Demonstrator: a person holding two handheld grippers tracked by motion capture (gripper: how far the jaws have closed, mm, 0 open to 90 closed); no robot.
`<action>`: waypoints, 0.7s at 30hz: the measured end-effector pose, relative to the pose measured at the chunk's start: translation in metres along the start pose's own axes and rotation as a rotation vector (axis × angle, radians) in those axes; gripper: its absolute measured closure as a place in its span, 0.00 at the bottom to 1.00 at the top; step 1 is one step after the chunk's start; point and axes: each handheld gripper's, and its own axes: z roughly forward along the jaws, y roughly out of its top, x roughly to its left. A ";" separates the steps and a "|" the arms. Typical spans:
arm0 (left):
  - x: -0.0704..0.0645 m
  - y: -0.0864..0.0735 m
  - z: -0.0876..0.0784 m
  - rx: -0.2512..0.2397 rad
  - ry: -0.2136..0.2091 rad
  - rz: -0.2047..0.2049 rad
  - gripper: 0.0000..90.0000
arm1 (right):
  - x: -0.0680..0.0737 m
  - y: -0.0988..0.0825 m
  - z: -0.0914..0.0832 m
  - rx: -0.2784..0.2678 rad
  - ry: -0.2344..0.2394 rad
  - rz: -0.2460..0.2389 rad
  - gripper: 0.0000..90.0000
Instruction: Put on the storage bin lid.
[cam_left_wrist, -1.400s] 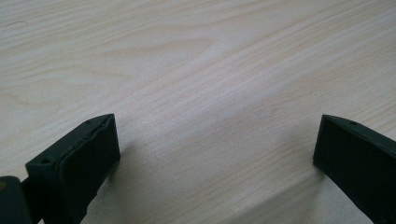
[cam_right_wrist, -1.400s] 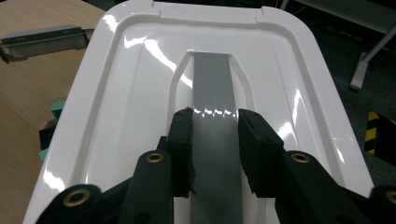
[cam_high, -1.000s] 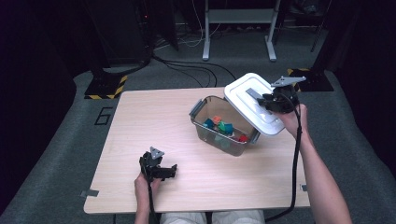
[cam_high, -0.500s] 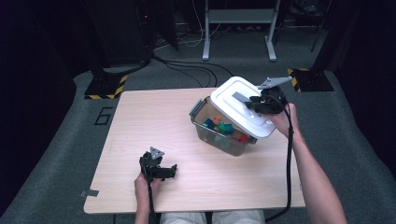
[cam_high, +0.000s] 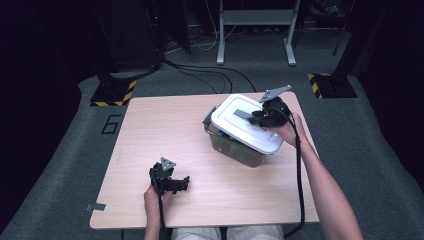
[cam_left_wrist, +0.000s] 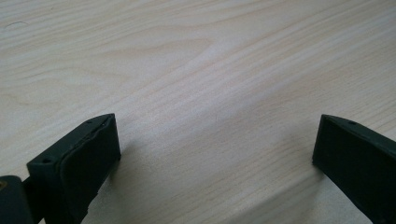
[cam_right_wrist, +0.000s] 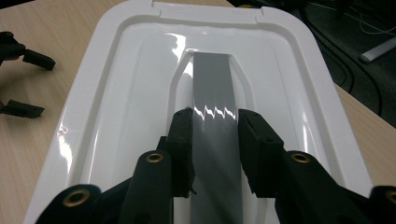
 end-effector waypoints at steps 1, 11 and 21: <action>0.000 0.000 0.000 -0.001 0.000 0.001 0.01 | 0.001 0.001 0.002 0.004 0.004 0.002 0.74; 0.000 0.000 0.000 -0.002 0.000 -0.003 0.01 | 0.001 0.003 0.017 0.035 0.029 -0.013 0.74; 0.000 0.000 0.000 -0.002 0.000 -0.003 0.01 | 0.004 0.006 0.032 0.067 0.036 -0.015 0.74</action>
